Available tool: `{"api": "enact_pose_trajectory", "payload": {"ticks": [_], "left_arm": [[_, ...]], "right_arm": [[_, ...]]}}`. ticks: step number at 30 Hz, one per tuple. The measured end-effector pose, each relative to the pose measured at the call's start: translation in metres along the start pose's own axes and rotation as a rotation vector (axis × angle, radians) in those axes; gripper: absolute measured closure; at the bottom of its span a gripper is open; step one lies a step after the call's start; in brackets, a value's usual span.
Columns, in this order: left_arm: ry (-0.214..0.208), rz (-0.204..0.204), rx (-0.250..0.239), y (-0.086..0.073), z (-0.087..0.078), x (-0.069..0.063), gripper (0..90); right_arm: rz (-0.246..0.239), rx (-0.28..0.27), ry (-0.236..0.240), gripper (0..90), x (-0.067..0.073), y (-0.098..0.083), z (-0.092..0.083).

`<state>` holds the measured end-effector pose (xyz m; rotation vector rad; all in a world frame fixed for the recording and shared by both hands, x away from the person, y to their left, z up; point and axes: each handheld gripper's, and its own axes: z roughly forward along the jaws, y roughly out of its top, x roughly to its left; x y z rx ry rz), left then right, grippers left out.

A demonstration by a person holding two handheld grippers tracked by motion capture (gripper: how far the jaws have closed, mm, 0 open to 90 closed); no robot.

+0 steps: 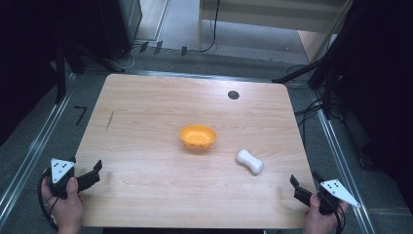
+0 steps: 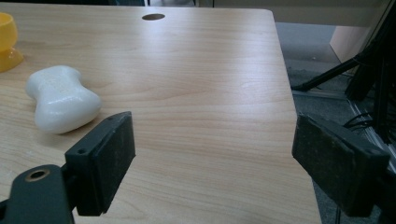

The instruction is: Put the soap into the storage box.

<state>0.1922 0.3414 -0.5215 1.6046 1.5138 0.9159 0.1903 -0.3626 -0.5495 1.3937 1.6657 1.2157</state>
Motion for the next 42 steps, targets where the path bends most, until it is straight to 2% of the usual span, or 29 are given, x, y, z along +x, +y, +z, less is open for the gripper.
{"api": "enact_pose_trajectory", "payload": {"ticks": [8, 13, 15, 17, 21, 23, 26, 28, 30, 31, 33, 37, 42], "left_arm": [[0.000, 0.000, -0.001, 0.000, 0.000, 0.000, 13.2], [0.000, 0.000, -0.002, 0.000, 0.000, 0.000, 13.2], [-0.001, 0.002, -0.002, 0.000, 0.000, 0.000, 13.2], [-0.001, 0.002, -0.003, 0.000, 0.000, 0.000, 13.2], [0.001, 0.000, -0.001, 0.000, 0.000, 0.000, 13.2], [0.000, -0.001, -0.004, 0.000, 0.000, 0.000, 13.3], [0.000, -0.001, -0.002, 0.000, 0.000, 0.000, 13.2], [0.000, 0.002, -0.003, 0.000, 0.000, 0.000, 13.2], [0.000, 0.002, -0.003, 0.000, 0.000, 0.000, 13.3], [-0.001, 0.002, -0.003, 0.000, 0.000, 0.000, 13.3], [-0.001, 0.000, -0.004, 0.000, 0.000, 0.000, 13.3], [-0.001, 0.003, -0.002, 0.000, 0.000, 0.000, 13.3], [0.001, 0.005, -0.001, 0.000, 0.000, 0.000, 13.3]], "right_arm": [[-0.035, 0.037, -0.001, 14.4, 0.005, 0.001, 0.003], [-0.040, 0.072, -0.044, 16.8, 0.008, 0.003, 0.007], [-0.033, 0.083, -0.046, 16.5, 0.009, 0.005, 0.008], [-0.056, 0.114, -0.064, 15.0, 0.011, 0.007, 0.010], [-0.068, 0.139, -0.051, 20.0, 0.018, 0.011, 0.014], [-0.086, 0.147, -0.025, 23.0, 0.020, 0.015, 0.016], [-0.129, 0.159, 0.005, 32.9, 0.027, 0.021, 0.020], [-0.169, 0.182, 0.052, 40.1, 0.030, 0.025, 0.024], [-0.196, 0.208, 0.107, 40.2, 0.033, 0.028, 0.028], [-0.205, 0.215, 0.117, 40.2, 0.035, 0.029, 0.030], [-0.233, 0.218, 0.116, 40.2, 0.038, 0.031, 0.031], [-0.284, 0.182, 0.078, 37.0, 0.039, 0.036, 0.034], [-0.265, 0.181, 0.098, 39.9, 0.036, 0.043, 0.033]]}}
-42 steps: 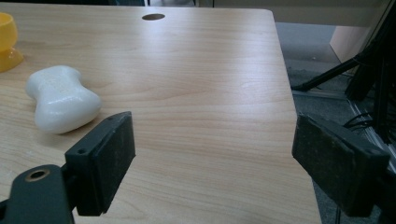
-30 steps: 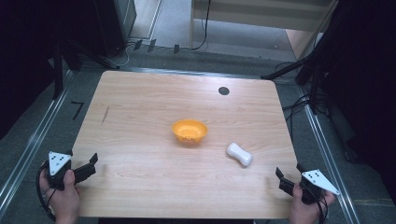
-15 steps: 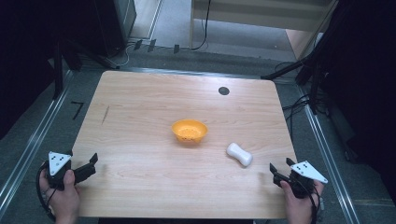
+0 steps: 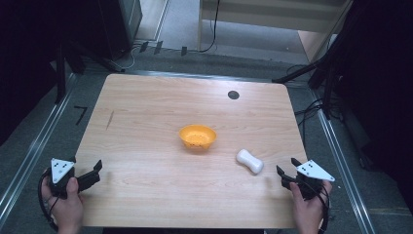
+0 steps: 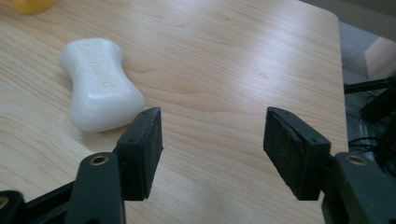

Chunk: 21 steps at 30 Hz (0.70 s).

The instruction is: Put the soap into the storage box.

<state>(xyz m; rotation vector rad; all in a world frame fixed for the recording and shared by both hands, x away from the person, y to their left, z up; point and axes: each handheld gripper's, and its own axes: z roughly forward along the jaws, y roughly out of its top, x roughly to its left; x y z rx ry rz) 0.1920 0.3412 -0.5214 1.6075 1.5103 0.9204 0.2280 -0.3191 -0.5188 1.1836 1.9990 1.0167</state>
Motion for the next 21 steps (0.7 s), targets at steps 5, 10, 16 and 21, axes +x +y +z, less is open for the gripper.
{"api": "enact_pose_trajectory", "payload": {"ticks": [5, 10, 16, 21], "left_arm": [[-0.001, -0.001, 0.000, 0.000, 0.000, 0.000, 13.3], [-0.003, 0.001, 0.005, 0.000, 0.000, 0.000, 13.3], [-0.004, -0.005, 0.002, 0.000, 0.000, 0.000, 13.3], [-0.005, -0.004, 0.003, 0.000, 0.000, 0.000, 13.3]], "right_arm": [[-0.031, 0.087, 0.090, 40.7, 0.004, 0.008, -0.002], [-0.048, 0.127, 0.132, 35.8, 0.008, 0.013, 0.005], [-0.077, 0.148, 0.159, 31.3, 0.009, 0.021, 0.014], [-0.113, 0.179, 0.178, 26.1, 0.010, 0.029, 0.019]]}}
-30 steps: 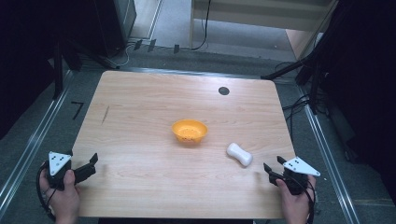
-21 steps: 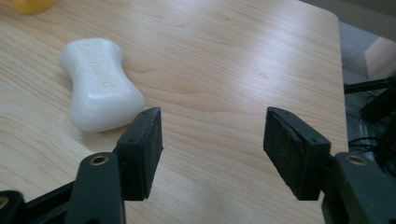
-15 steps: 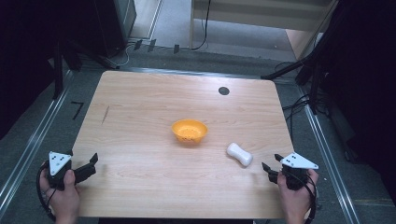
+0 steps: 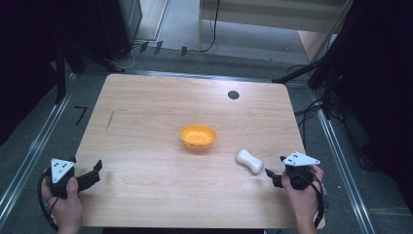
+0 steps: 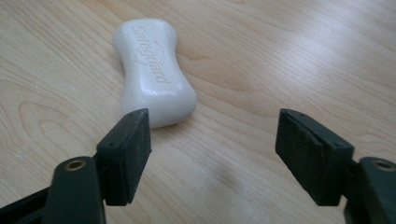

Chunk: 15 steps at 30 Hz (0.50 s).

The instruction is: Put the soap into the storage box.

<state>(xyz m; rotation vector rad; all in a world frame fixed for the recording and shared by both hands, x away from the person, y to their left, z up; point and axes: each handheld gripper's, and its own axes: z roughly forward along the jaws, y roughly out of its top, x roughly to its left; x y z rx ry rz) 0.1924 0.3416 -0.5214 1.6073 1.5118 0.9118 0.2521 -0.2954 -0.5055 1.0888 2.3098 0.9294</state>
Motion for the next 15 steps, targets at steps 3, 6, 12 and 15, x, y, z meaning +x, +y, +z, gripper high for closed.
{"api": "enact_pose_trajectory", "payload": {"ticks": [3, 6, 12, 15], "left_arm": [[0.000, -0.001, -0.001, 0.000, 0.000, 0.000, 13.3], [-0.002, 0.001, -0.001, 0.000, 0.000, 0.000, 13.3], [-0.002, -0.001, -0.001, 0.000, 0.000, 0.000, 13.3], [-0.002, -0.001, -0.001, 0.000, 0.000, 0.000, 13.3]], "right_arm": [[-0.027, 0.038, 0.030, 23.6, 0.000, 0.008, 0.006], [-0.038, 0.055, 0.061, 24.1, 0.000, 0.013, 0.010], [-0.073, 0.108, 0.078, 23.2, 0.001, 0.022, 0.018], [-0.084, 0.123, 0.090, 23.0, 0.002, 0.027, 0.021]]}}
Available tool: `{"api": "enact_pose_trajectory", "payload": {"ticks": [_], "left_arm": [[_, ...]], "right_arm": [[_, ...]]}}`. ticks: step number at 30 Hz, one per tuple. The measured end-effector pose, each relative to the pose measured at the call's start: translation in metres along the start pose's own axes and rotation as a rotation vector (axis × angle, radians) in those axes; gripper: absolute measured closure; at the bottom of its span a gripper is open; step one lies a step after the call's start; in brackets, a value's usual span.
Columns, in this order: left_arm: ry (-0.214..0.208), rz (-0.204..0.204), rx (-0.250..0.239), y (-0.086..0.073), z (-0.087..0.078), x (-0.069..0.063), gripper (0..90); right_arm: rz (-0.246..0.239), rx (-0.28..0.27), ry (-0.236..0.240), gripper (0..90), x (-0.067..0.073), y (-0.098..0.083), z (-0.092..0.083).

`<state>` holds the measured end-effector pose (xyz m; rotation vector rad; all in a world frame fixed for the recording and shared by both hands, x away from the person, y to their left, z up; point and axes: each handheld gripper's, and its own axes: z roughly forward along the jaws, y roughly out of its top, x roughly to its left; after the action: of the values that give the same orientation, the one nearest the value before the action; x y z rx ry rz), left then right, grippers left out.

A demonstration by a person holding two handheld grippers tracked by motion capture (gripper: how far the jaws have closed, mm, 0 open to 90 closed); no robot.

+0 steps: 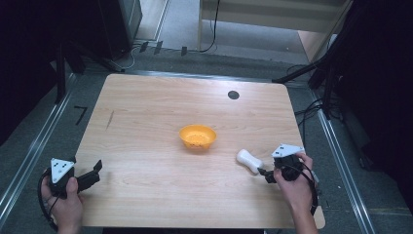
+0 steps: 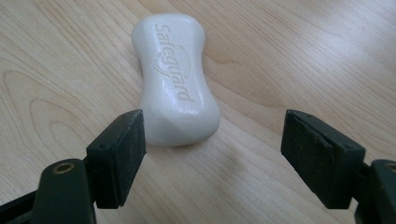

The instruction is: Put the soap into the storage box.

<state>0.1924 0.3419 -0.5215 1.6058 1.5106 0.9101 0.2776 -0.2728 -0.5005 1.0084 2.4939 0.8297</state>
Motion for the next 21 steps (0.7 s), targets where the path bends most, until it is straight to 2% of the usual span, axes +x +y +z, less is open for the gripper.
{"api": "enact_pose_trajectory", "payload": {"ticks": [9, 21], "left_arm": [[-0.001, -0.001, 0.000, 0.000, 0.000, 0.000, 13.3], [-0.003, -0.003, 0.002, 0.000, 0.000, 0.000, 13.3]], "right_arm": [[-0.012, 0.033, 0.036, 23.0, 0.001, 0.013, 0.006], [0.016, 0.140, 0.086, 23.7, 0.004, 0.033, 0.022]]}}
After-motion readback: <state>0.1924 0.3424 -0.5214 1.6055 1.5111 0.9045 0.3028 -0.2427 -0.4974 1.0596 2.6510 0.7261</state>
